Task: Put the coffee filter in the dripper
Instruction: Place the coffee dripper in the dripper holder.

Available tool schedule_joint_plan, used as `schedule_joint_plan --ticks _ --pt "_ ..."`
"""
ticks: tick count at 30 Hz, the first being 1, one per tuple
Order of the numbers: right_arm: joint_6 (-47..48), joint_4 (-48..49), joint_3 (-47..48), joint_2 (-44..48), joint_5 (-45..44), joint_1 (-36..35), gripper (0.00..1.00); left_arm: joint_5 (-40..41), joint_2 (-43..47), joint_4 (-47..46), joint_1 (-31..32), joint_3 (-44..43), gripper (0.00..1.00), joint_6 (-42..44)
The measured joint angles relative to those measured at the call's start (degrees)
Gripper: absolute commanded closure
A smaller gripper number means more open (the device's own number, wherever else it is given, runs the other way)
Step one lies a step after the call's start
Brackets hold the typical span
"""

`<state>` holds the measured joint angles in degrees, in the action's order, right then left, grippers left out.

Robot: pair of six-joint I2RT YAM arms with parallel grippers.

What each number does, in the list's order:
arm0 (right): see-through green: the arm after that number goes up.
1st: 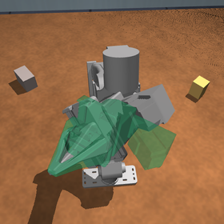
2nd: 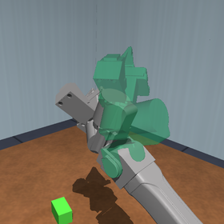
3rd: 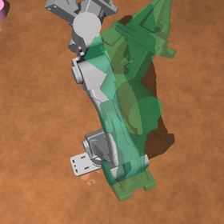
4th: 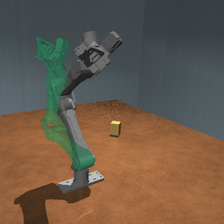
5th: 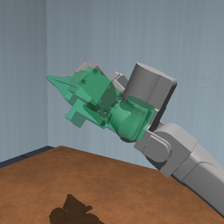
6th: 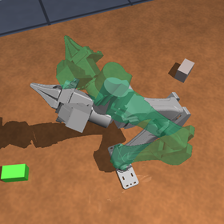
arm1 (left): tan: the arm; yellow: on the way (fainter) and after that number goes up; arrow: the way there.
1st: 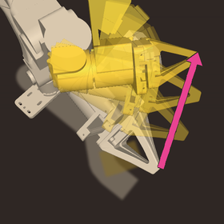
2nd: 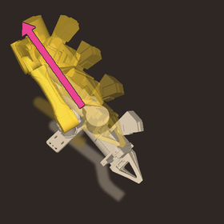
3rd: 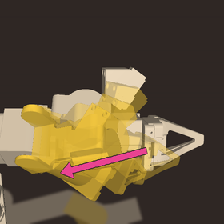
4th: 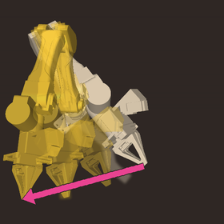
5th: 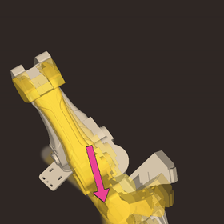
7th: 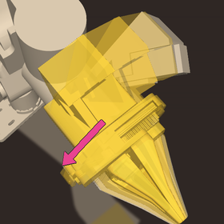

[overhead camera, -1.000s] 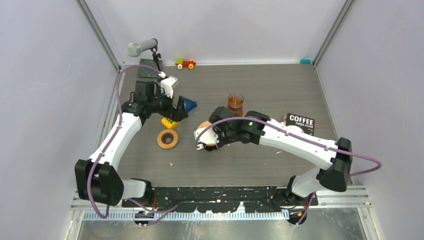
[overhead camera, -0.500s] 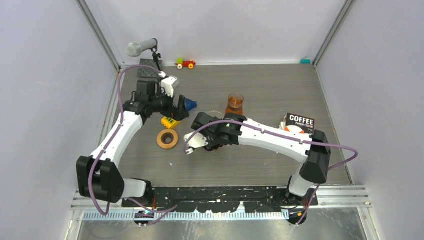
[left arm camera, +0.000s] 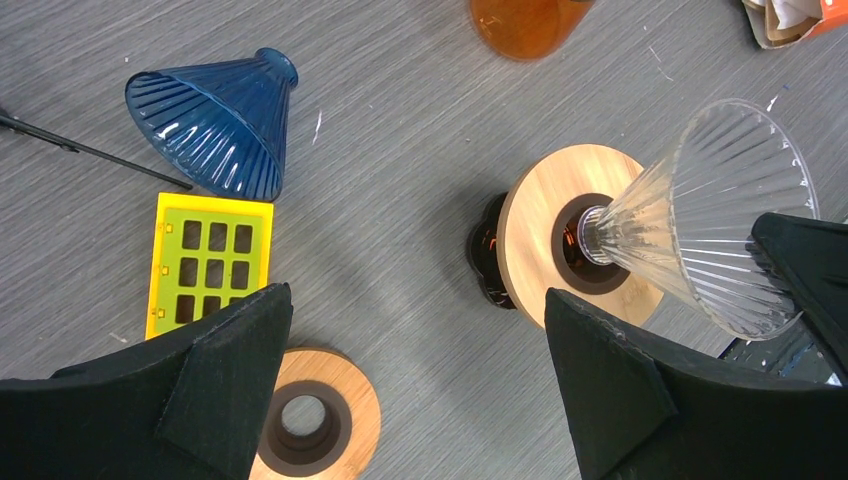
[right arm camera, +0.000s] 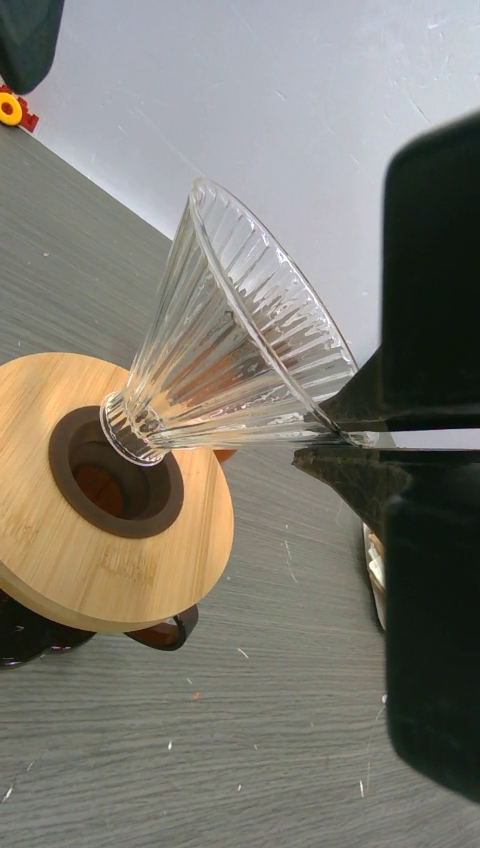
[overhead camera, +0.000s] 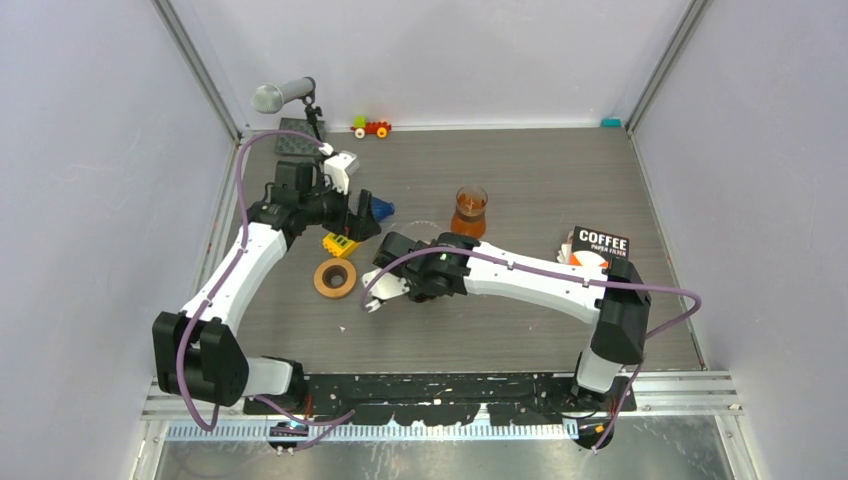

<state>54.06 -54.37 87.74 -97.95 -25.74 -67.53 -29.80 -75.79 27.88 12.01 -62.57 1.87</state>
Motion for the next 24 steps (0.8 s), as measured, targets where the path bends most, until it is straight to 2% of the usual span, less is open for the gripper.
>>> schedule_joint_plan --ticks 18,24 --pt "0.04 1.18 -2.21 -0.81 -0.85 -1.01 1.0 0.02 0.04 -0.02 1.18 -0.07 0.0 -0.22" --pt "-0.15 1.46 -2.86 -1.6 -1.49 -1.4 1.0 0.24 -0.74 0.15 3.06 -2.78 0.0 -0.37"
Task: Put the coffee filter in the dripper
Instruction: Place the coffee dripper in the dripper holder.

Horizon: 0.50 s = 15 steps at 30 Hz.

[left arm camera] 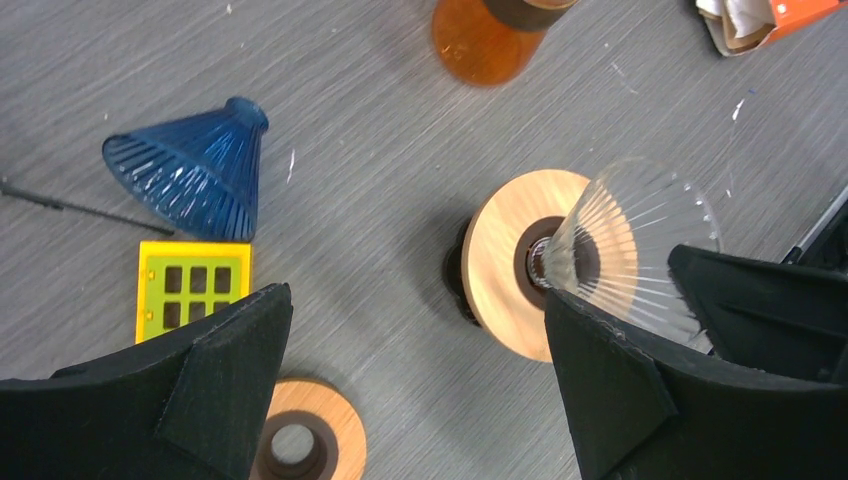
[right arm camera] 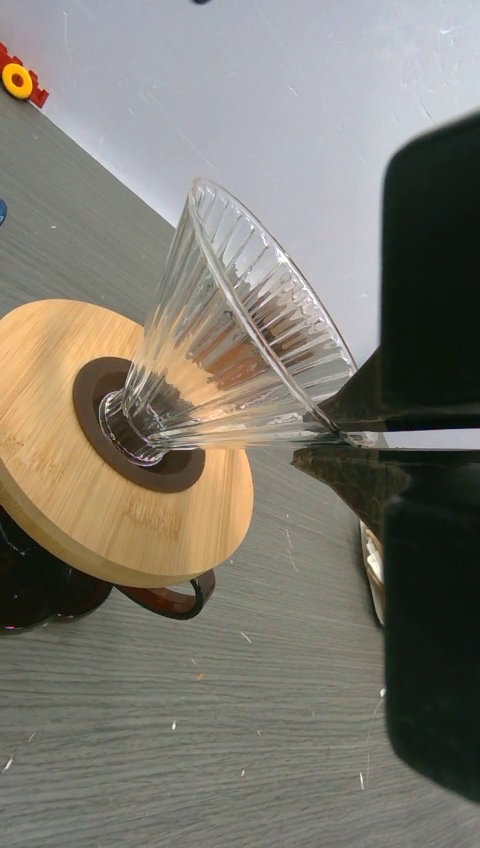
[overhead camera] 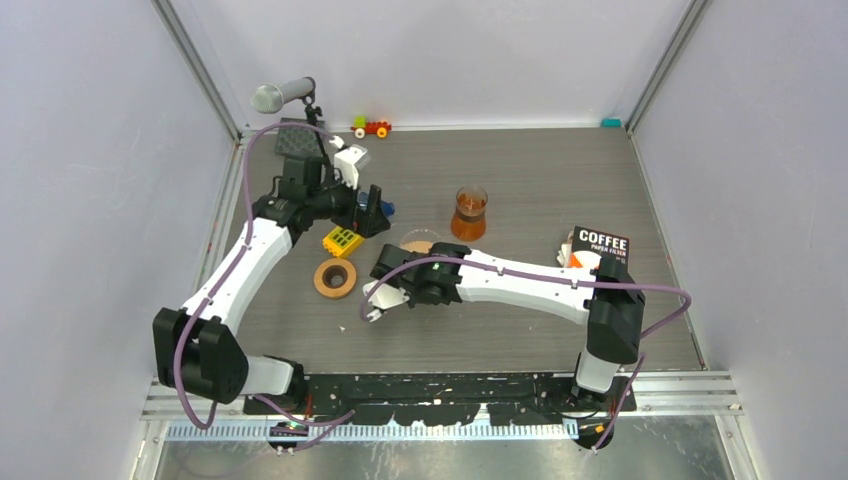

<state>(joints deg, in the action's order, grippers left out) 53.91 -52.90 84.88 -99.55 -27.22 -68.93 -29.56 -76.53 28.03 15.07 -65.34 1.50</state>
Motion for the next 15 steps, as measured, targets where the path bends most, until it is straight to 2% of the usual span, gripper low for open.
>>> schedule_joint_plan --ticks 9,12,15 --pt "-0.17 1.81 -2.45 -0.52 -2.23 -0.81 0.99 0.63 -3.96 0.42 4.76 -4.04 0.04 -0.5" --pt "-0.15 2.82 -3.28 -0.52 -3.17 -1.16 0.91 0.9 -6.84 1.84 6.45 -6.88 0.05 -0.52" --pt "-0.26 3.43 -3.78 -0.52 -3.72 -1.25 0.74 1.01 -8.83 3.17 7.39 -8.85 0.05 -0.52"
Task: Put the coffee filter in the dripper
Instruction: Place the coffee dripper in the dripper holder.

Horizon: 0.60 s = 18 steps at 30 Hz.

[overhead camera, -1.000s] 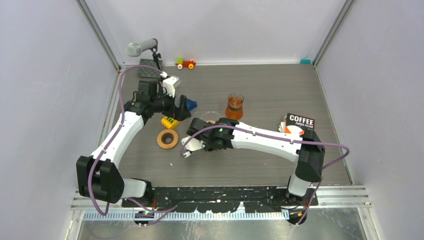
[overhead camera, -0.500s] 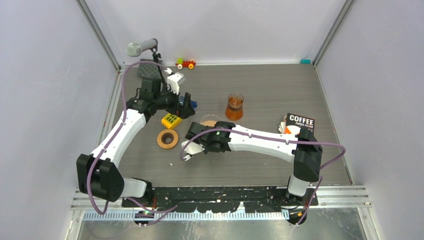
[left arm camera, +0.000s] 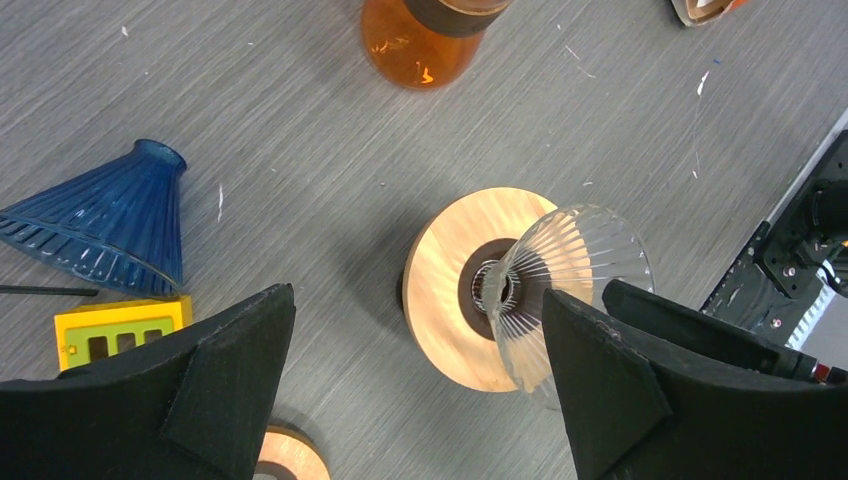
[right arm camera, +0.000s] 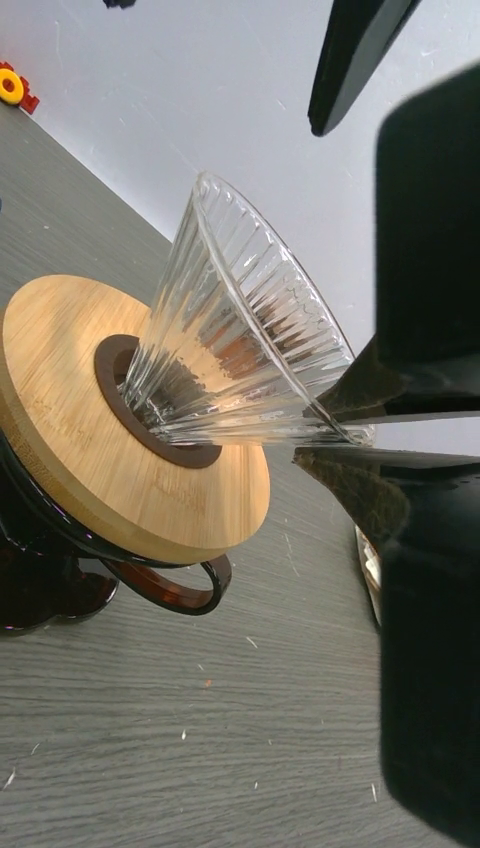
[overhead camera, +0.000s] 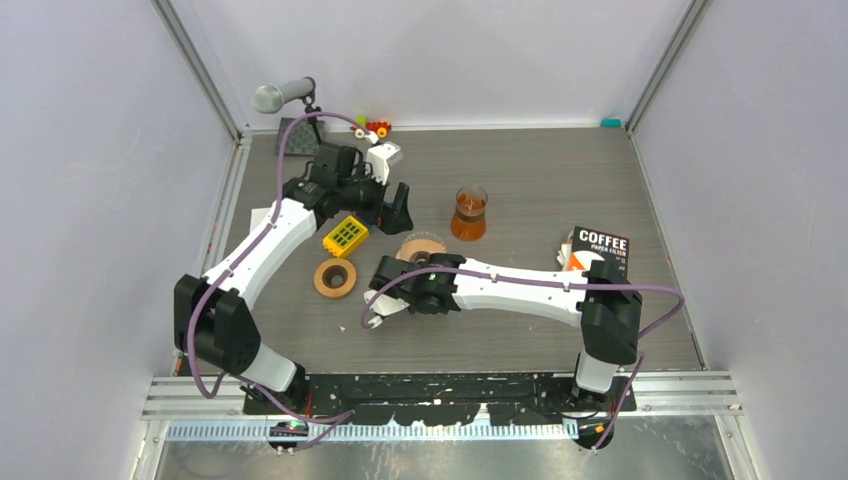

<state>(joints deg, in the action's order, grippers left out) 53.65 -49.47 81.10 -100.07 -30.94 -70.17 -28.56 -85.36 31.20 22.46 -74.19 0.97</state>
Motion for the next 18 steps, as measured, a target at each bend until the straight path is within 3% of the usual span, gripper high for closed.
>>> schedule_joint_plan --ticks 6,13,18 --pt "-0.85 0.79 -0.09 0.09 0.17 0.0 0.56 0.09 -0.7 1.53 0.46 -1.4 0.04 0.02" --pt "-2.75 0.76 -0.04 3.13 3.19 0.07 0.44 0.79 -0.7 3.45 0.46 -4.68 0.02 1.03" --pt "-6.73 0.46 0.59 8.7 7.63 1.16 0.41 2.4 -0.7 3.93 0.46 -6.25 0.04 1.29"
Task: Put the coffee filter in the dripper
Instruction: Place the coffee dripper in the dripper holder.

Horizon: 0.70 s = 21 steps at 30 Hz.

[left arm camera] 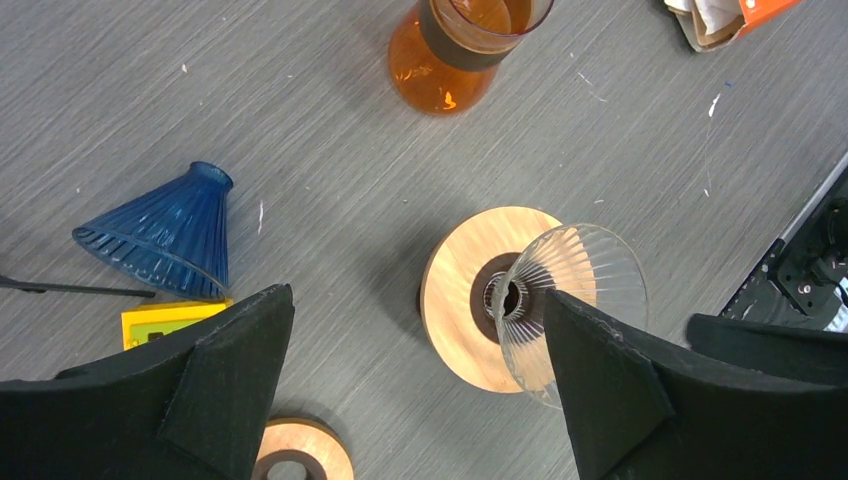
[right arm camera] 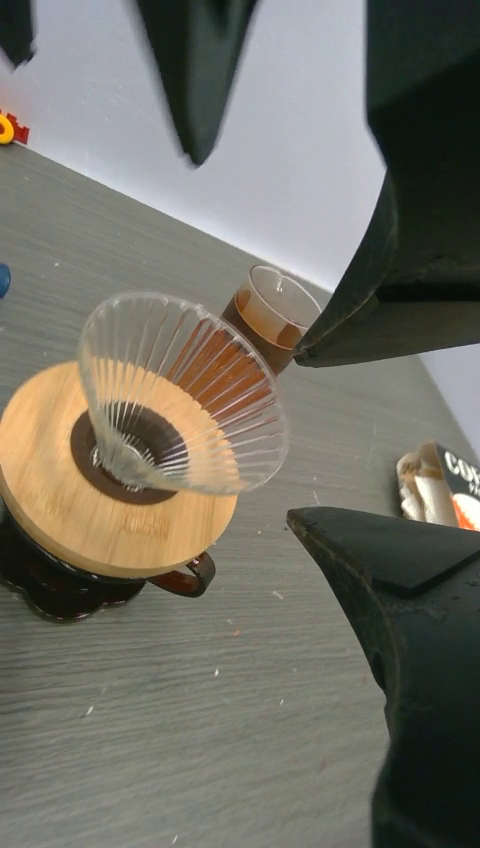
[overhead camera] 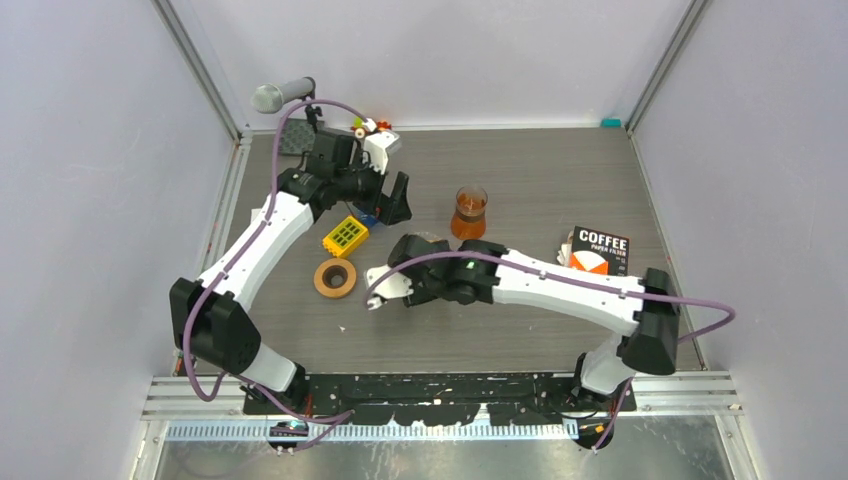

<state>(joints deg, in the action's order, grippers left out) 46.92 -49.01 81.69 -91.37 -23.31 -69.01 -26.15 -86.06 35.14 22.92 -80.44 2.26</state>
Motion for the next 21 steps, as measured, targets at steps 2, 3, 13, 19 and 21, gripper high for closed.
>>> schedule_joint_plan --ticks 2,3,13,19,21 --pt "-1.99 -0.17 0.63 2.19 2.27 1.09 0.41 0.48 0.0 0.44 0.0 -0.26 0.07 0.04" --pt "-3.45 -0.22 1.01 3.74 4.15 2.34 0.41 0.66 0.0 0.63 0.0 -0.33 0.08 0.02" --pt "-22.99 5.88 -0.52 15.15 18.08 22.64 0.42 -0.96 0.2 1.16 0.0 2.29 0.18 -2.6" --pt "-38.23 9.05 -3.06 12.37 25.18 29.07 0.43 -2.84 1.01 0.28 0.0 8.15 0.24 -7.02" --pt "-42.18 9.4 -3.78 10.32 28.09 30.51 0.45 -3.67 1.16 -0.2 0.0 9.25 0.26 -8.15"
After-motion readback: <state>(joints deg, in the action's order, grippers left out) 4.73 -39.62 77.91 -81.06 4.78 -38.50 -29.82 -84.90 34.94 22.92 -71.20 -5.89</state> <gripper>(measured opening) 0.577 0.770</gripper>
